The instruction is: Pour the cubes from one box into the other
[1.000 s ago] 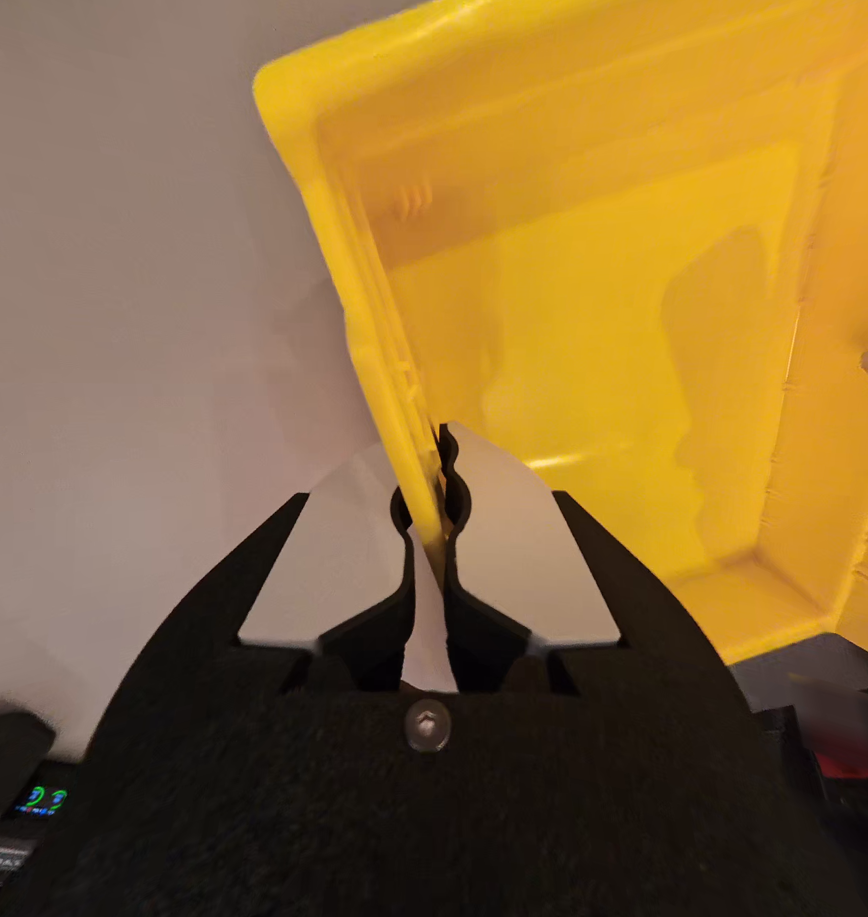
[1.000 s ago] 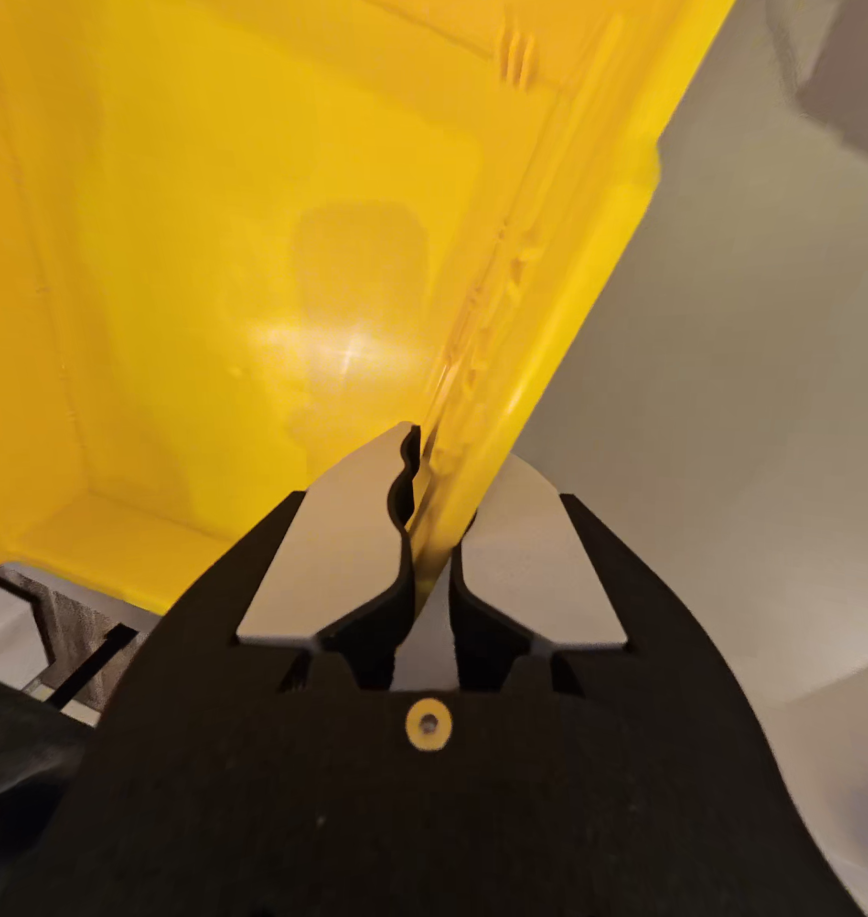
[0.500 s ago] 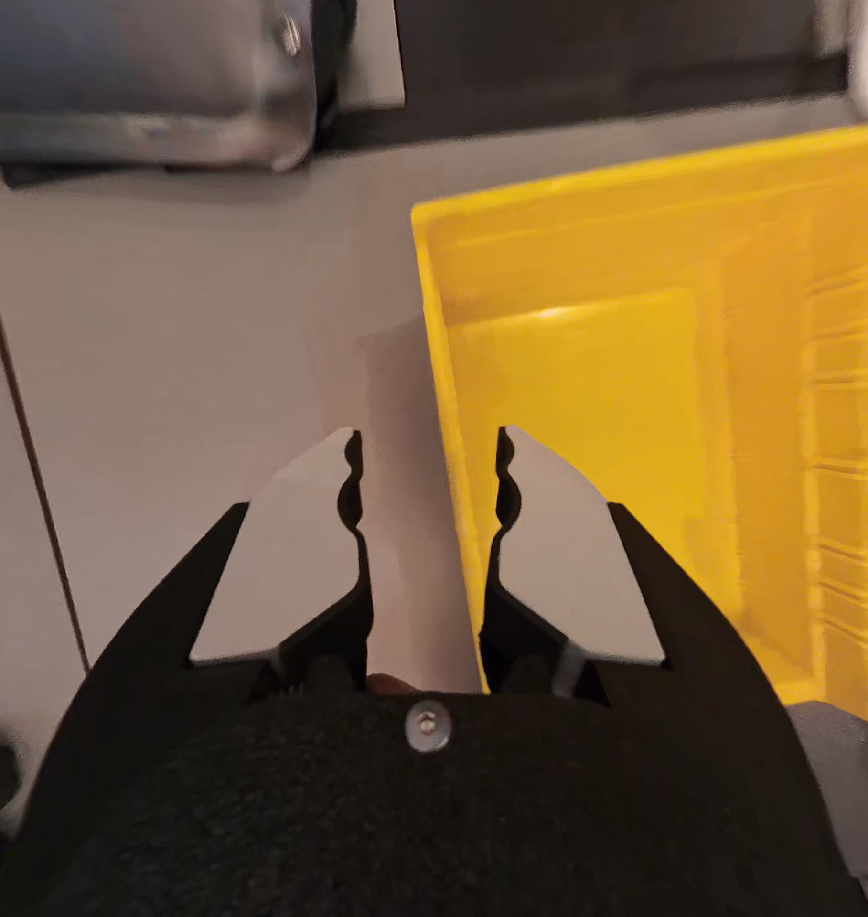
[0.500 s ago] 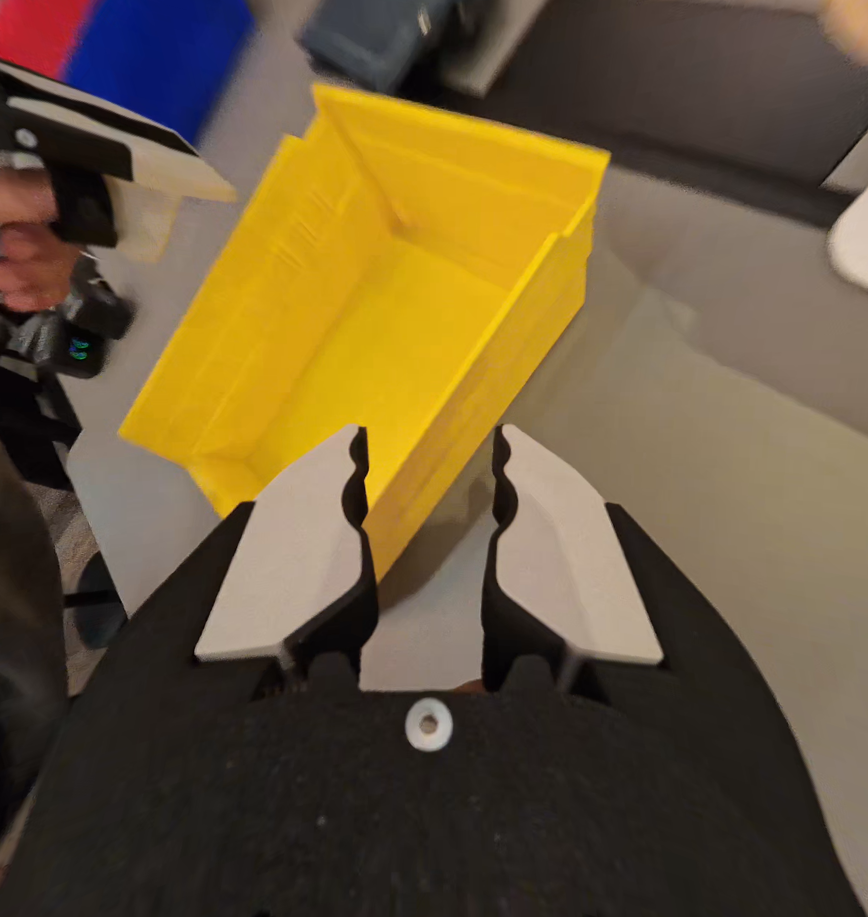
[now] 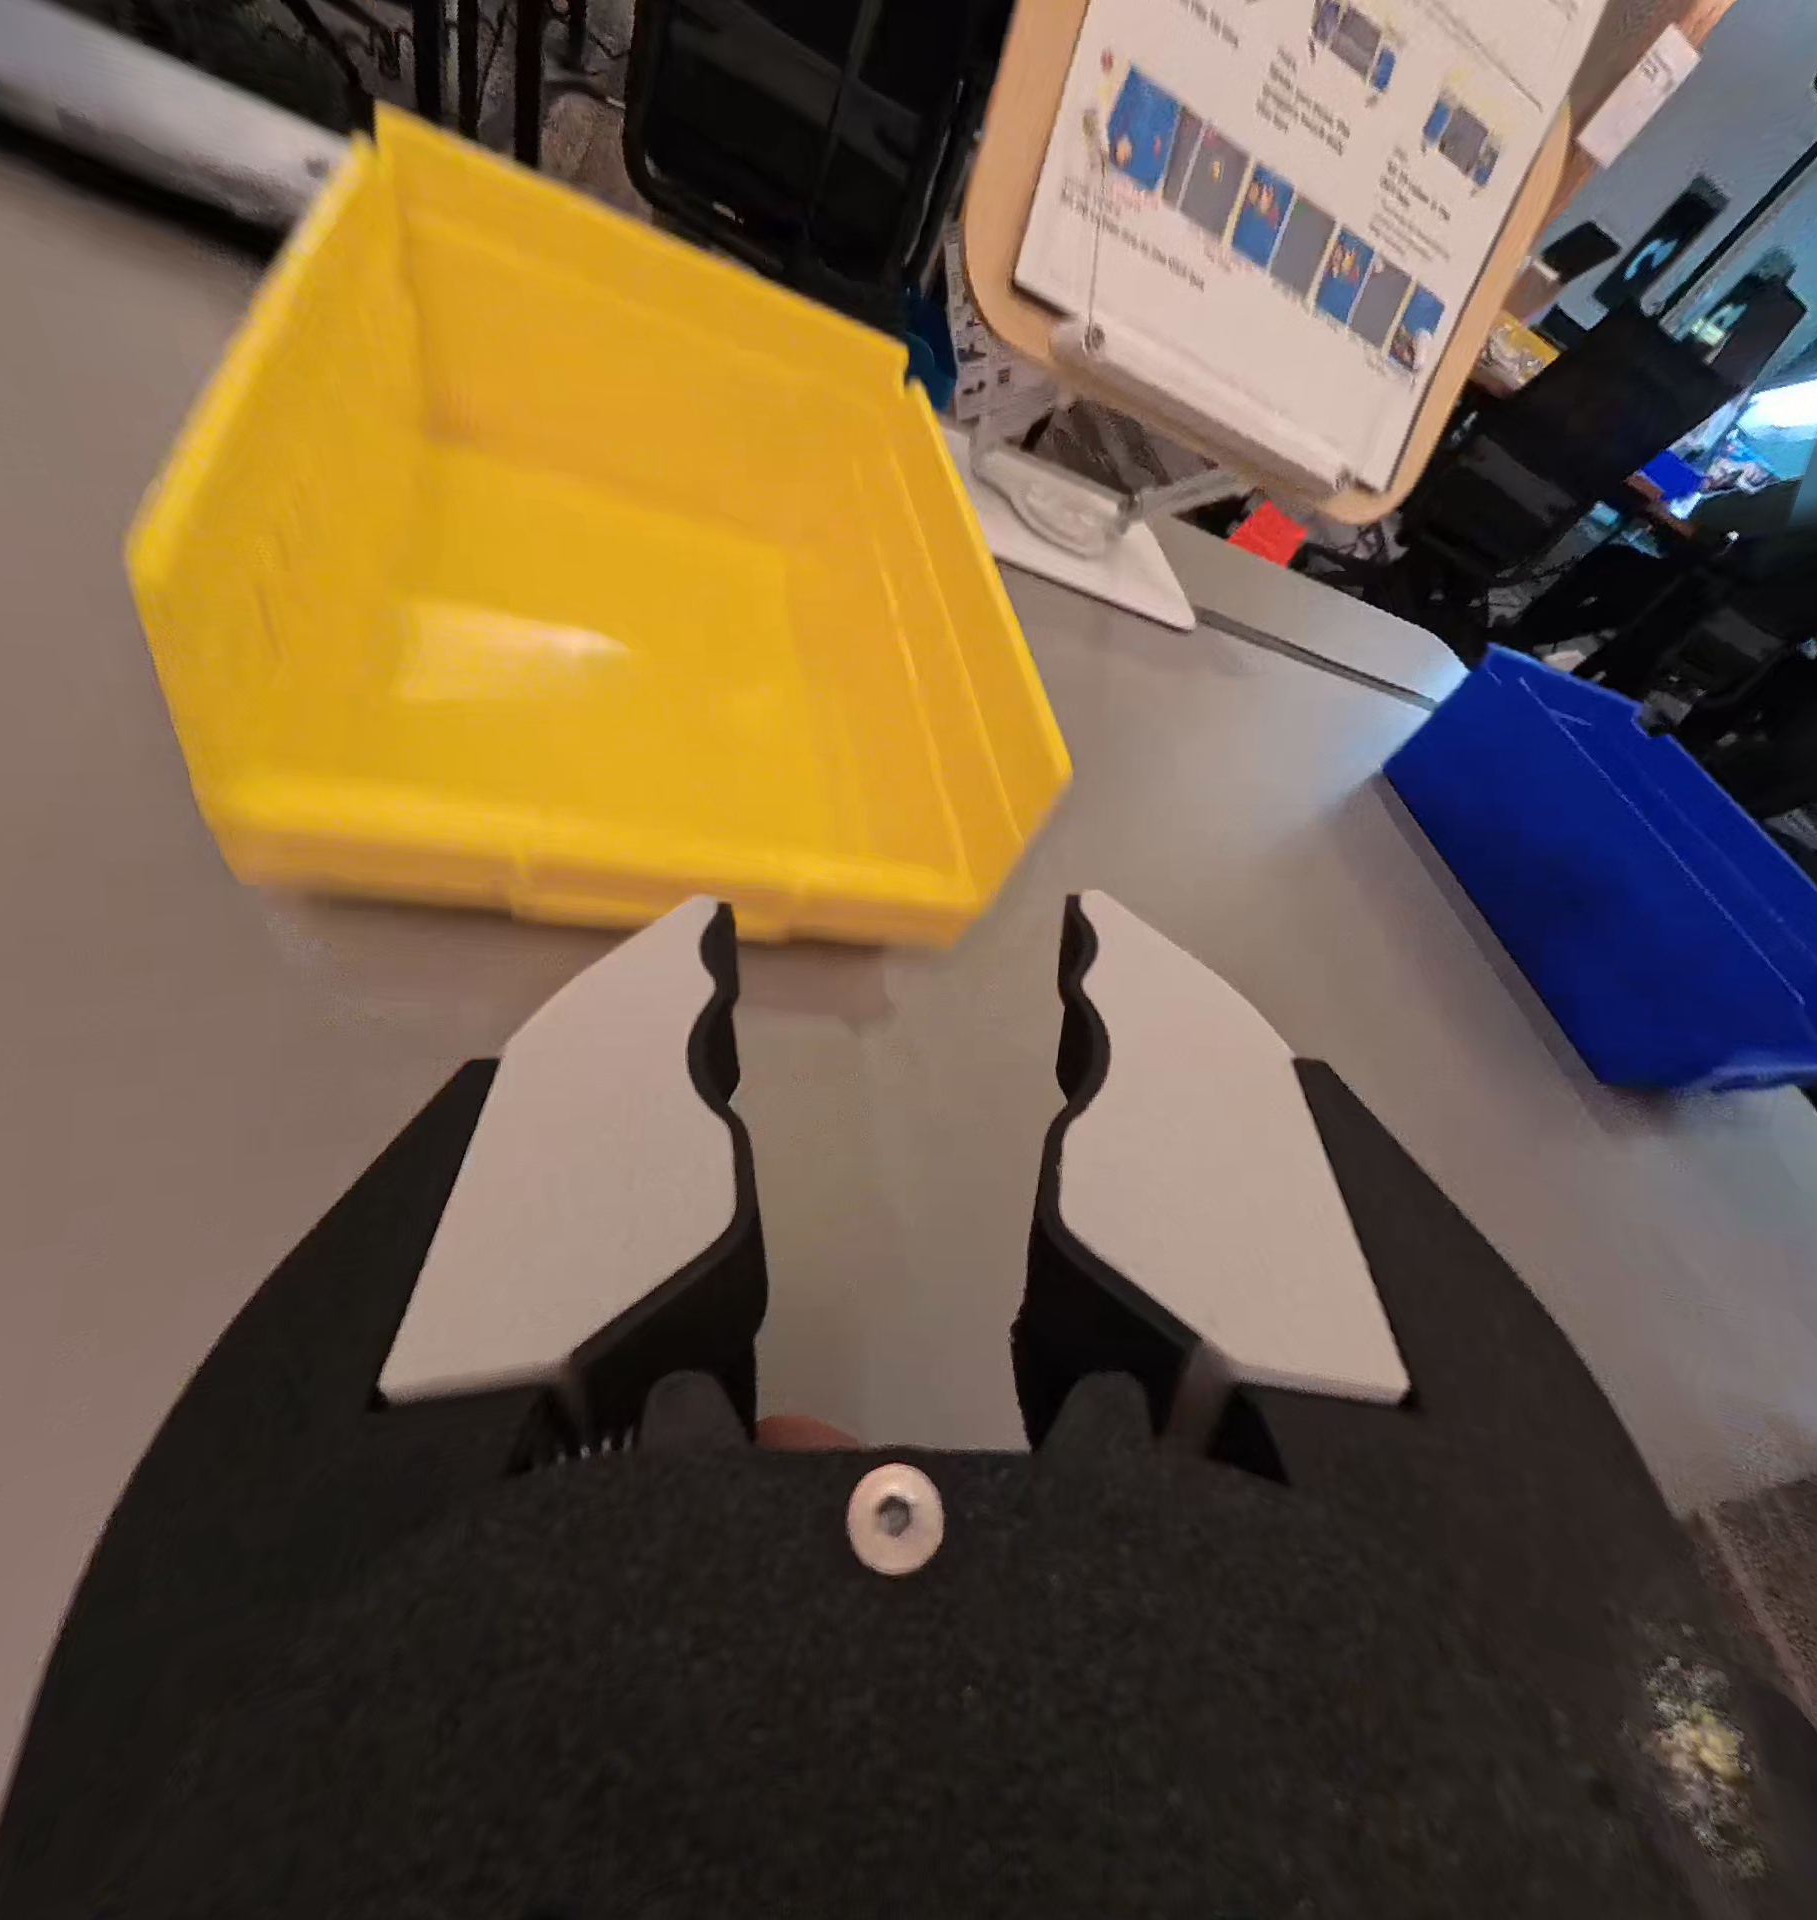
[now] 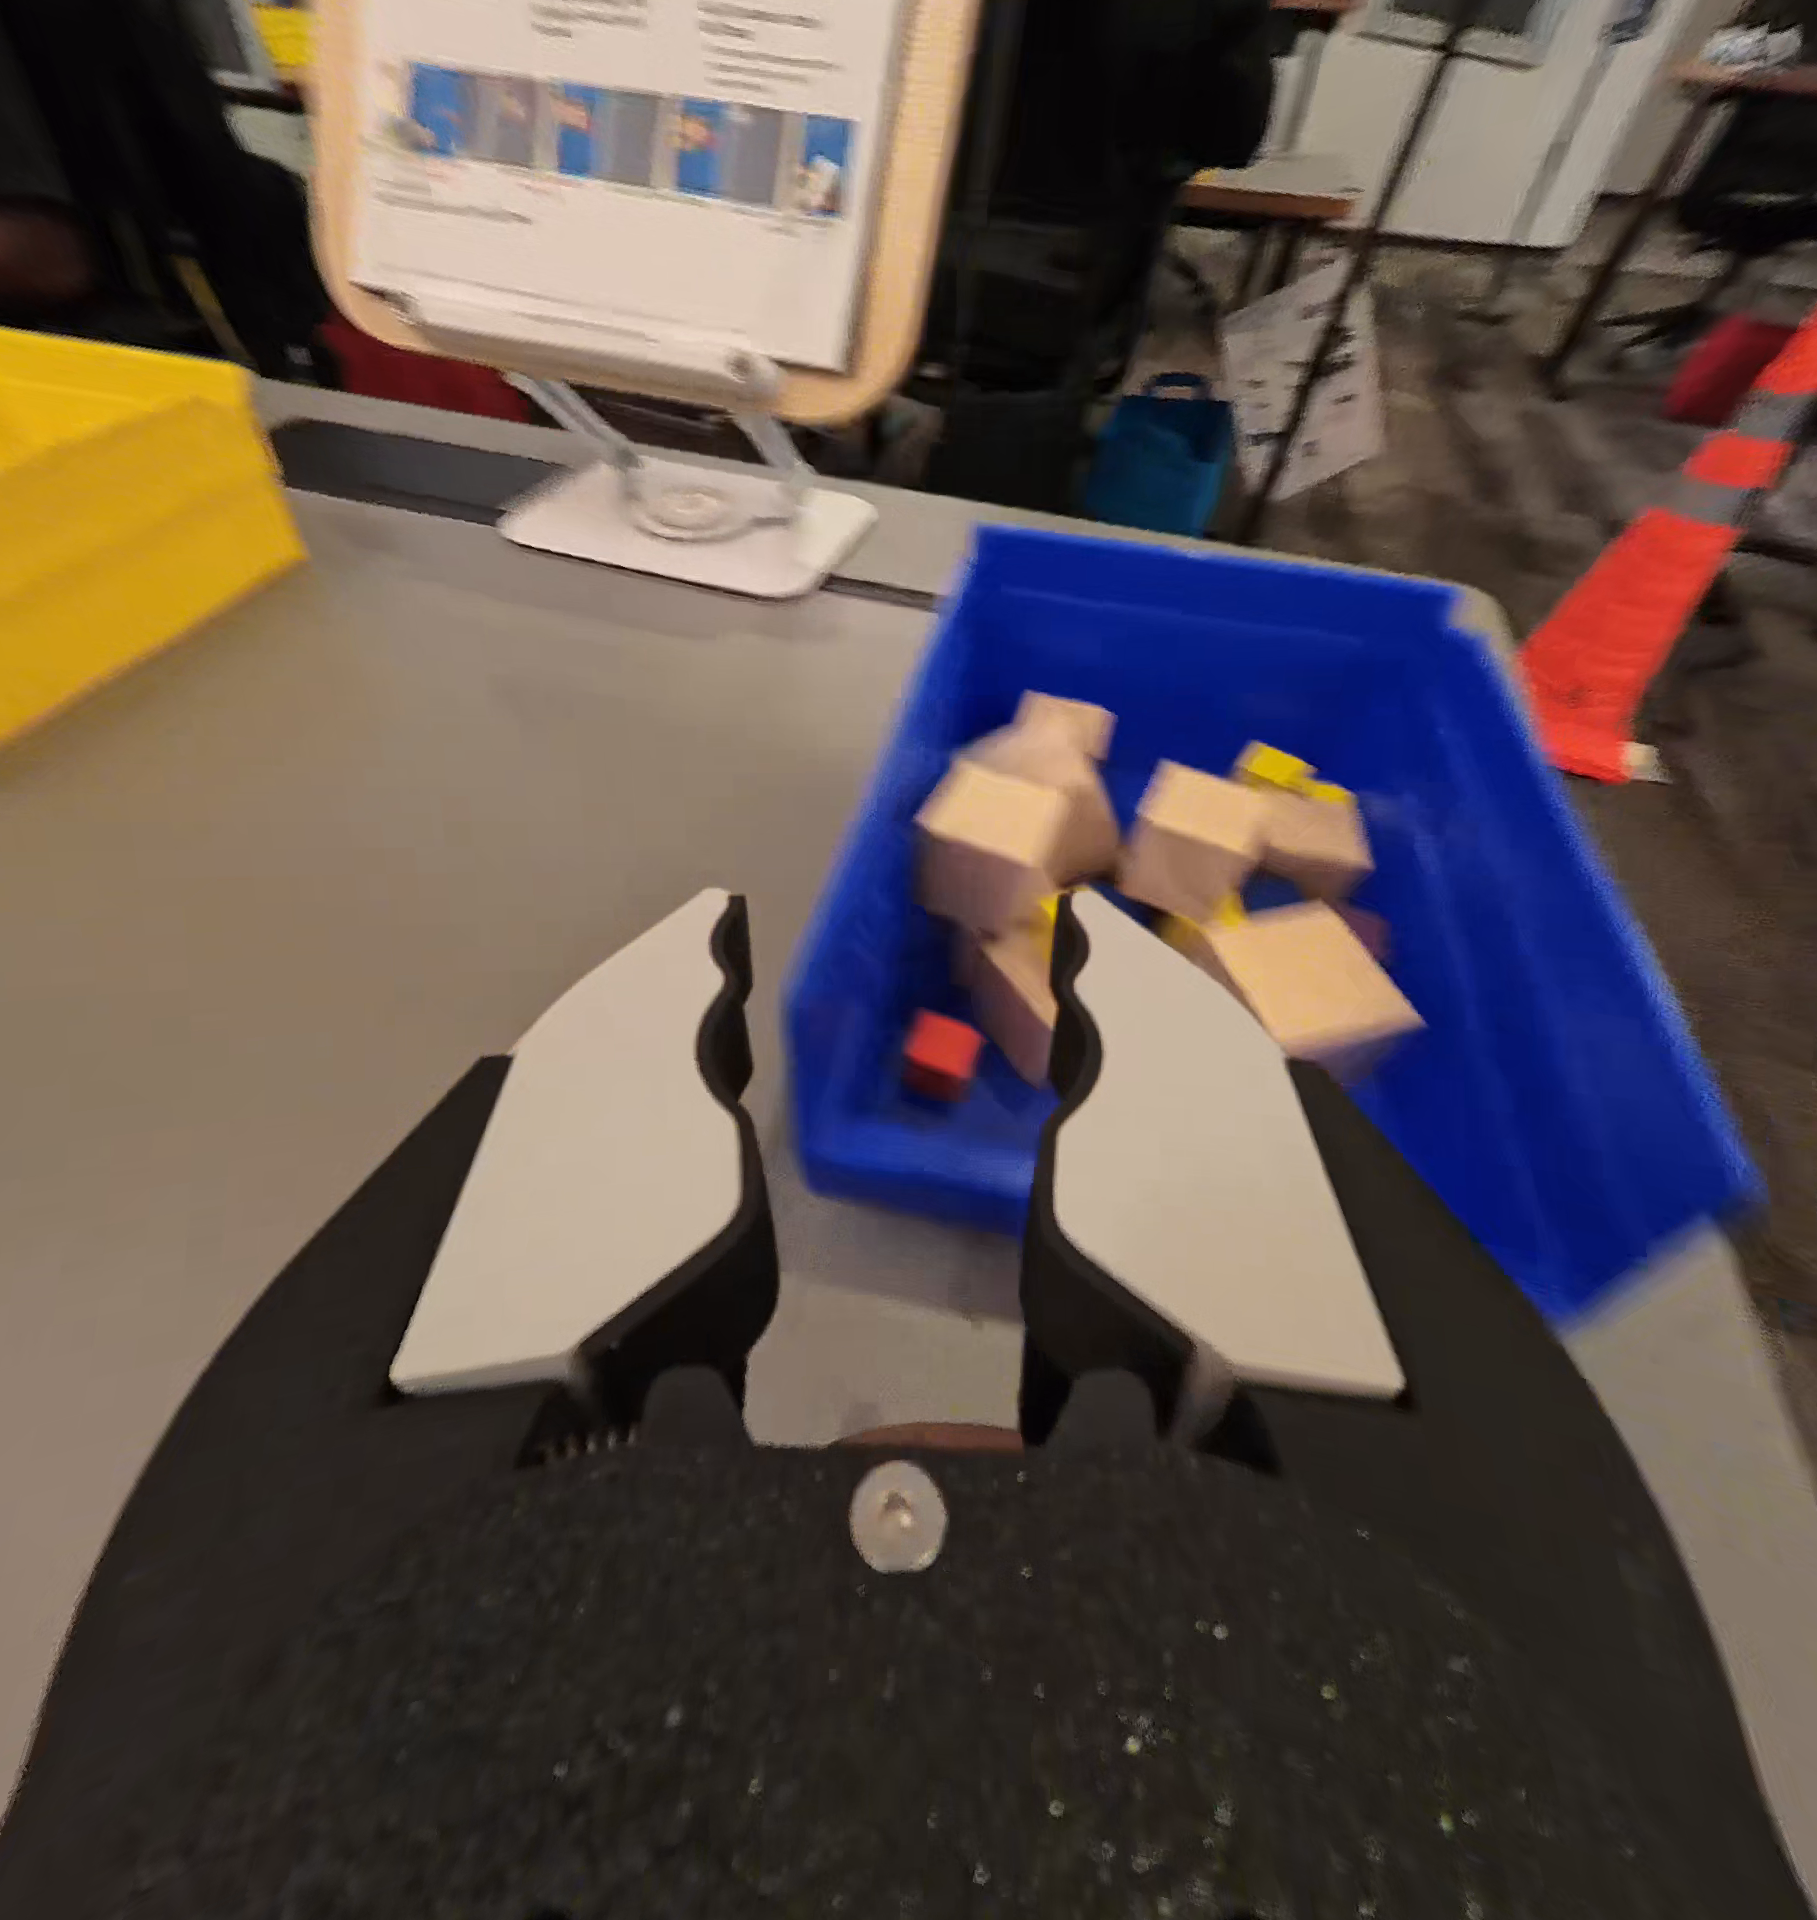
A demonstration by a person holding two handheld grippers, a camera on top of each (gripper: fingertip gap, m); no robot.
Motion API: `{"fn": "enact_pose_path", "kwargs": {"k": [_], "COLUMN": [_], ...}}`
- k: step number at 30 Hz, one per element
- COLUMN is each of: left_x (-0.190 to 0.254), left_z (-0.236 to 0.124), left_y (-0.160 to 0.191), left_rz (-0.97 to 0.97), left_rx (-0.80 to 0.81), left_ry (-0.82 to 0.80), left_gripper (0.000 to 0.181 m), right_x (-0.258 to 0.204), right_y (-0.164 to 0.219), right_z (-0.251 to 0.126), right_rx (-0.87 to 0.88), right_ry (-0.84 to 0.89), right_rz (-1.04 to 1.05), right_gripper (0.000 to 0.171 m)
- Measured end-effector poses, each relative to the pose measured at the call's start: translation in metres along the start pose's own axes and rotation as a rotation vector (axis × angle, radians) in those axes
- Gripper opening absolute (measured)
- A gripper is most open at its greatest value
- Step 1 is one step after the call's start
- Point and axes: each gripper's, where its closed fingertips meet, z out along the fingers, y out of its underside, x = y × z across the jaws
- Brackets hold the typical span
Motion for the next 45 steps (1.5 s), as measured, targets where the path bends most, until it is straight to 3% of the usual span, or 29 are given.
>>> {"fn": "enact_pose_path", "kwargs": {"k": [3,8,12,19,41,45], "left_x": [0.014,0.008,-0.014,-0.028,-0.012,0.006], "left_z": [-0.022,-0.024,-0.020,-0.019,-0.005,-0.005], "left_y": [0.039,0.021,0.022,0.020,0.033,0.014], "left_rz": [0.010,0.305,0.277,0.226,0.308,0.394], "left_rx": [0.041,0.141,0.114,0.116,0.052,0.106], "left_ry": [-0.006,-0.118,-0.152,-0.149,-0.121,-0.127], "left_gripper": [0.061,0.059,0.058,0.058,0.058,0.057], "right_x": [0.043,0.078,0.083,0.075,0.072,0.075], "right_y": [0.050,0.087,0.071,0.075,0.084,0.084], "right_z": [-0.024,-0.019,-0.020,-0.008,-0.010,-0.012], "right_rx": [-0.039,-0.093,-0.011,-0.052,-0.095,-0.089], "right_ry": [0.142,0.187,0.192,0.174,0.171,0.178], "right_rz": [0.019,0.109,0.128,0.072,0.081,0.098], "right_gripper": [0.056,0.058,0.057,0.058,0.059,0.060]}}
